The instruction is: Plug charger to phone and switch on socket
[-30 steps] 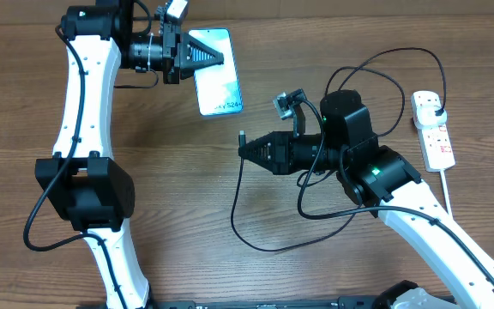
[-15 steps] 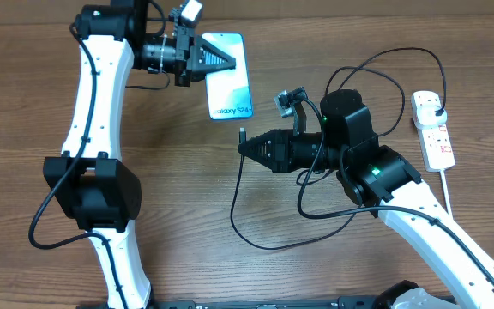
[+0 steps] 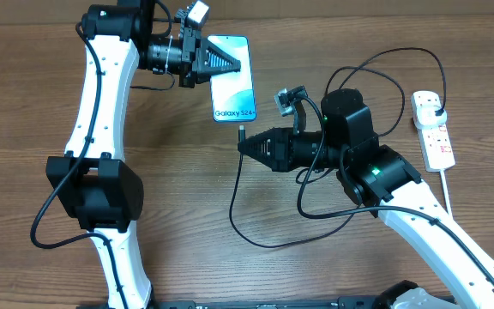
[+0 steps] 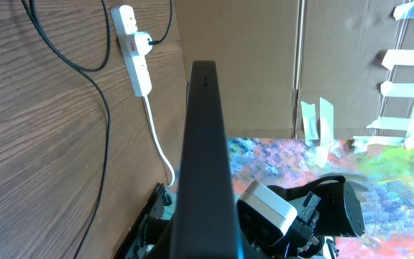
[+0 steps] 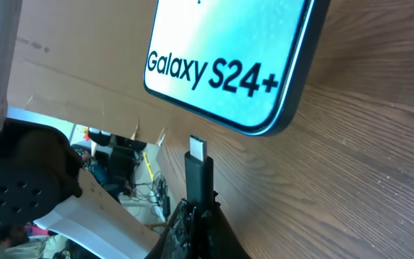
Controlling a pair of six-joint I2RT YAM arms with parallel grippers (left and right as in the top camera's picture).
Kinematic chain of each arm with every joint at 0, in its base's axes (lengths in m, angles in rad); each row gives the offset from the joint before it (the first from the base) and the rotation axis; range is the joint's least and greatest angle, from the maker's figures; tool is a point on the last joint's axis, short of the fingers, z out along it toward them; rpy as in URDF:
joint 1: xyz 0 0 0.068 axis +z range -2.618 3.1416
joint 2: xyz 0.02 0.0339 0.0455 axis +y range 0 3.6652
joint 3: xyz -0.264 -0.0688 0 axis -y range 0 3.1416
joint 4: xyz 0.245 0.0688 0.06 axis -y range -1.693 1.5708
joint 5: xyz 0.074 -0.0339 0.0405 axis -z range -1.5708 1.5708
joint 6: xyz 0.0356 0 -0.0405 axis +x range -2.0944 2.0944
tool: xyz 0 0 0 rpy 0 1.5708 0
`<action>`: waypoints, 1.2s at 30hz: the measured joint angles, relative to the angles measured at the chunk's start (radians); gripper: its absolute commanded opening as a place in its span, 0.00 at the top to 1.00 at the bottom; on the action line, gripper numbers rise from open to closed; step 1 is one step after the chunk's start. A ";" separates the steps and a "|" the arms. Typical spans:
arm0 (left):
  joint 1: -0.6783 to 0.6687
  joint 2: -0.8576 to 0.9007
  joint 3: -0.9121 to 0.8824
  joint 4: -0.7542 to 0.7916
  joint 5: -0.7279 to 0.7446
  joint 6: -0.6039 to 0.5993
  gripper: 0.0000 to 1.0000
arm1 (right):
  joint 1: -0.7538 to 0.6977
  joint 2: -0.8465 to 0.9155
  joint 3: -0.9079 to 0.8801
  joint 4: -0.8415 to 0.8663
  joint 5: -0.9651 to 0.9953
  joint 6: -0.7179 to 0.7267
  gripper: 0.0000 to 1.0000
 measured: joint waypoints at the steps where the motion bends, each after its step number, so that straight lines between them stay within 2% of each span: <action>1: 0.000 0.000 0.000 0.002 0.000 -0.004 0.96 | 0.000 0.000 0.000 0.001 0.000 0.004 0.96; 15: 0.000 0.000 0.000 0.006 0.000 -0.014 0.96 | 0.015 0.000 0.000 0.024 0.004 0.085 0.96; 36: -0.010 0.000 0.000 0.002 -0.004 -0.014 0.96 | 0.019 0.000 0.000 0.029 0.027 0.119 0.96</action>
